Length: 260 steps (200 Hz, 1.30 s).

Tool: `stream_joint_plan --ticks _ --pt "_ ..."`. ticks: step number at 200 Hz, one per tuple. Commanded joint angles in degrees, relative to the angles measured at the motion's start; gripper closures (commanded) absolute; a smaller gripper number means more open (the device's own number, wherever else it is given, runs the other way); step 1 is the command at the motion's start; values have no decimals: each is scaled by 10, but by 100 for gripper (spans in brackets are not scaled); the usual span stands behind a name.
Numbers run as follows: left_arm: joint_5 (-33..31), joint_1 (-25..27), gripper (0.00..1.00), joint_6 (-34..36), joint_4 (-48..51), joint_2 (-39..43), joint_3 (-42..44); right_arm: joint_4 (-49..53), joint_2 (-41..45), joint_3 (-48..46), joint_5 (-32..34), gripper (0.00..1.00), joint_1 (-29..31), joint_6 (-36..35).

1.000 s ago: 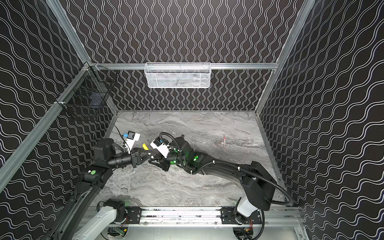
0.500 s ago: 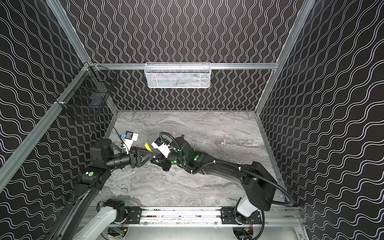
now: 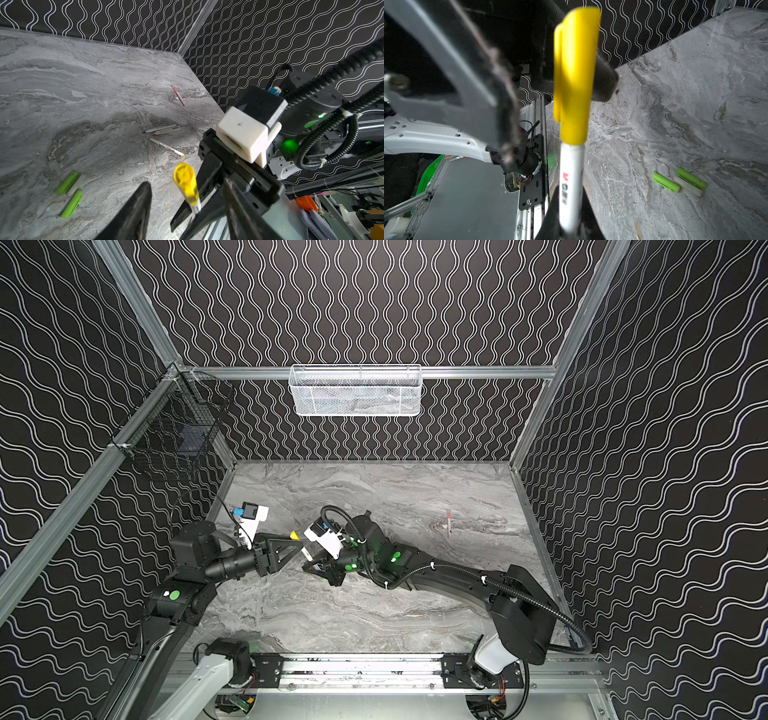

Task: Insert the pens into the pen caps
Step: 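Press the marker deeper into the cap while the left gripper holds the cap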

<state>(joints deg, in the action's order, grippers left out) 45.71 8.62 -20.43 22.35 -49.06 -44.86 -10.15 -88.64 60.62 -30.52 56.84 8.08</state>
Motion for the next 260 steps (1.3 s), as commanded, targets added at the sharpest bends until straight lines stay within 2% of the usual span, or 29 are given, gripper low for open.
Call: stream_joint_plan --ticks 1,49,84,129,178,260 --pt "5 -2 51 8 -22 -1 1 -6 4 0 -14 100 1 -10" --pt "15 -2 72 2 -33 -8 2 -10 8 -3 -12 100 4 -14" --pt "25 -2 100 1 -38 -11 6 -13 14 -5 -7 100 5 -13" --pt "36 -2 100 2 -42 -11 9 -20 26 3 16 100 5 -8" --pt "55 -2 100 2 -48 -15 14 -76 55 3 43 100 5 -3" --pt "63 -2 100 -1 -53 -18 19 -53 -1 169 39 100 5 -49"
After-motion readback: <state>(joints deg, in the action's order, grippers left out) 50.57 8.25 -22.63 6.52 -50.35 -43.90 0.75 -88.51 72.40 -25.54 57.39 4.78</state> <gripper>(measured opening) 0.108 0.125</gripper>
